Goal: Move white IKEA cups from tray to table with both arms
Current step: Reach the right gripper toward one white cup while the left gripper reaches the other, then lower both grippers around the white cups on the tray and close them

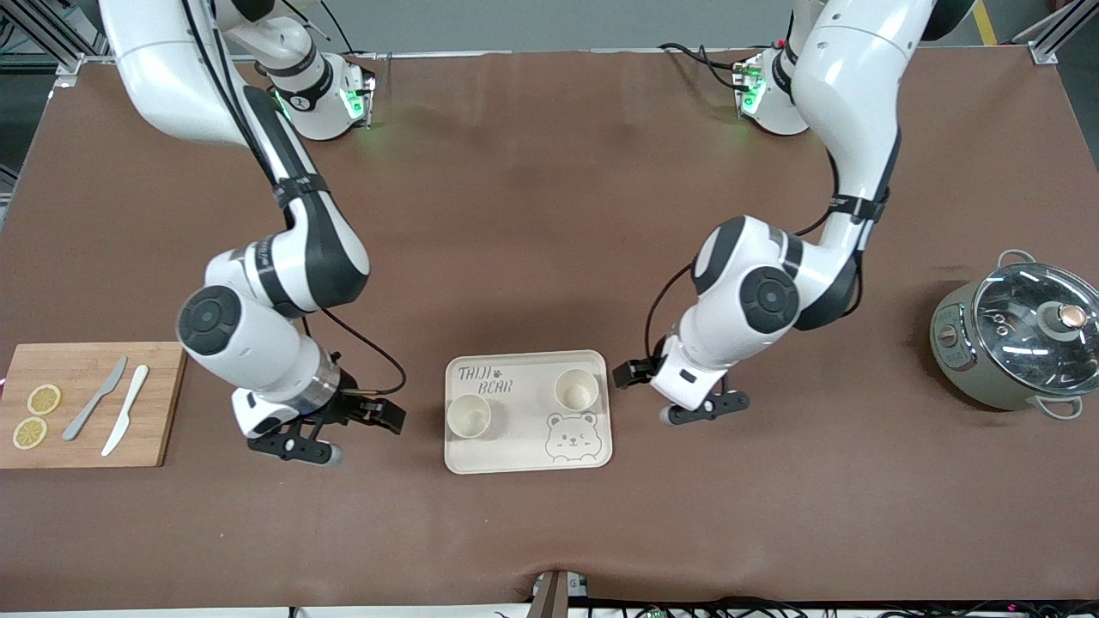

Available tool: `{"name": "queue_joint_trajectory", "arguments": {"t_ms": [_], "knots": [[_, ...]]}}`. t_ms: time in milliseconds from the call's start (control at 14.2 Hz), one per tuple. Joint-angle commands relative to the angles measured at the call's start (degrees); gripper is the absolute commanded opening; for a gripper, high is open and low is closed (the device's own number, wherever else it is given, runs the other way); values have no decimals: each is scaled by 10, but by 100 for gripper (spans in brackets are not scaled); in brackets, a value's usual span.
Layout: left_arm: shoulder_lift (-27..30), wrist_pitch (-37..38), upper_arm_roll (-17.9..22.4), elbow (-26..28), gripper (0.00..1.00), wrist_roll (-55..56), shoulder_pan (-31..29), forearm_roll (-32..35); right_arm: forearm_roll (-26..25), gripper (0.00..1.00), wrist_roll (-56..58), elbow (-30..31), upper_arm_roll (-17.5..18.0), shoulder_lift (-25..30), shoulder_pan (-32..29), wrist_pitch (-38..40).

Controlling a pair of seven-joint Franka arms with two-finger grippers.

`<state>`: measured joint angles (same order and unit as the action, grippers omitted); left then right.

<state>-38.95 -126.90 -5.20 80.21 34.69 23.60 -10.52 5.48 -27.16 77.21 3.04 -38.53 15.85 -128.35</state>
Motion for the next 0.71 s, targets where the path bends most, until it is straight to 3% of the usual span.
{"name": "queue_joint_trajectory", "arguments": {"t_ms": [0, 635], "knots": [[-34, -27, 5, -23, 100, 2, 13, -5, -2, 100, -40, -22, -7, -25, 29, -15], [-91, -110, 10, -18, 100, 4, 50, -2, -45, 100, -54, -17, -8, -60, 63, -61]]}}
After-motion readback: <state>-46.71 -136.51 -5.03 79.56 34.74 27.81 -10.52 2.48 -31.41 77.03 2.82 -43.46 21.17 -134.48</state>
